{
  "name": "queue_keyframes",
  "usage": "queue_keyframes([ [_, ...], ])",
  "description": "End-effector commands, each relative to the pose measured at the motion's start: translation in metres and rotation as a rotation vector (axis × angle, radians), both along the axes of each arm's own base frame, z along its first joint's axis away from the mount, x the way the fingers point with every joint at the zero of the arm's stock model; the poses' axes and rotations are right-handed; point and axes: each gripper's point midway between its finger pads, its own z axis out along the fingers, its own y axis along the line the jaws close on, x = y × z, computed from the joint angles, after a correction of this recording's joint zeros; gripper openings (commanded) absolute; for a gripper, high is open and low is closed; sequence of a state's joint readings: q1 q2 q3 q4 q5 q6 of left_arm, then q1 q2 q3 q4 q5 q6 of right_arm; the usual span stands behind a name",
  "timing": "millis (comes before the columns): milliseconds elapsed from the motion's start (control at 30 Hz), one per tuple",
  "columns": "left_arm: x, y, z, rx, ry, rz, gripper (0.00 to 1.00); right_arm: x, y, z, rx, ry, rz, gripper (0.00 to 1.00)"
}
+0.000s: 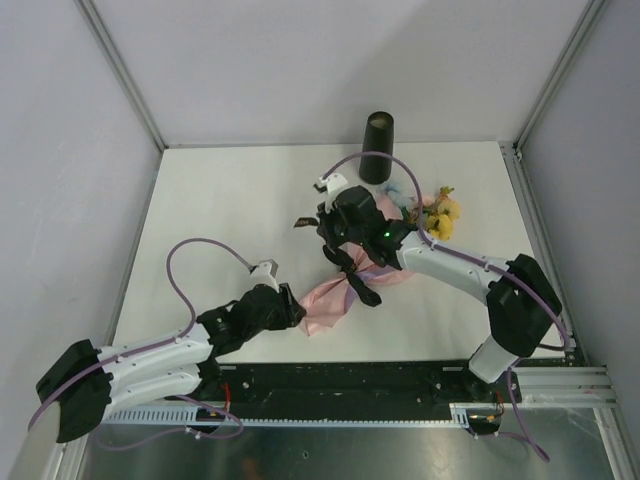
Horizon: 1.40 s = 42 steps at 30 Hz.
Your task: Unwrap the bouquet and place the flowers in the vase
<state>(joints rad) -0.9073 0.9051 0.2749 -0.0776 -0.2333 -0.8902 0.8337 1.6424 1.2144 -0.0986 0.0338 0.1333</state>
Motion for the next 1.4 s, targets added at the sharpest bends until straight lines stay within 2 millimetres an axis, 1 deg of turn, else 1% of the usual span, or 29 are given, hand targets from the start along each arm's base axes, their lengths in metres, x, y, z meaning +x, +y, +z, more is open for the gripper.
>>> queue_keyframes([
  [0, 0.01, -0.005, 0.016, -0.03, -0.045, 0.024, 0.48, 0.022, 0.004, 0.098, 0.281, -0.135, -0.058, 0.0],
  [67, 0.009, -0.004, 0.015, -0.032, -0.042, 0.03, 0.45, 0.026, -0.002, 0.118, 0.332, -0.17, -0.081, 0.0],
  [167, 0.008, -0.003, 0.013, -0.04, -0.036, 0.038, 0.44, 0.029, -0.006, 0.153, 0.405, -0.257, -0.089, 0.0],
  [300, 0.006, -0.001, 0.01, -0.044, -0.023, 0.048, 0.45, 0.022, -0.015, 0.208, 0.507, -0.387, -0.077, 0.0],
  [367, 0.005, -0.001, 0.009, -0.044, -0.018, 0.051, 0.46, 0.019, -0.022, 0.23, 0.55, -0.438, -0.084, 0.0],
  [500, 0.005, -0.001, 0.008, -0.048, -0.013, 0.056, 0.47, 0.009, -0.034, 0.265, 0.618, -0.516, -0.084, 0.0],
  [733, 0.006, -0.001, 0.013, -0.057, -0.026, 0.058, 0.49, -0.006, -0.052, 0.323, 0.752, -0.669, -0.088, 0.0],
  [800, 0.006, -0.001, 0.014, -0.064, -0.026, 0.063, 0.5, -0.014, -0.053, 0.336, 0.775, -0.714, -0.054, 0.0],
  [1000, 0.005, -0.001, 0.013, -0.075, -0.02, 0.074, 0.5, -0.037, -0.049, 0.362, 0.84, -0.805, 0.057, 0.0],
  [1233, 0.005, 0.0, 0.012, -0.075, -0.018, 0.08, 0.51, -0.053, -0.047, 0.383, 0.911, -0.891, 0.114, 0.0],
  [1367, 0.005, -0.002, 0.013, -0.077, -0.018, 0.081, 0.5, -0.056, -0.047, 0.388, 0.937, -0.911, 0.116, 0.0],
])
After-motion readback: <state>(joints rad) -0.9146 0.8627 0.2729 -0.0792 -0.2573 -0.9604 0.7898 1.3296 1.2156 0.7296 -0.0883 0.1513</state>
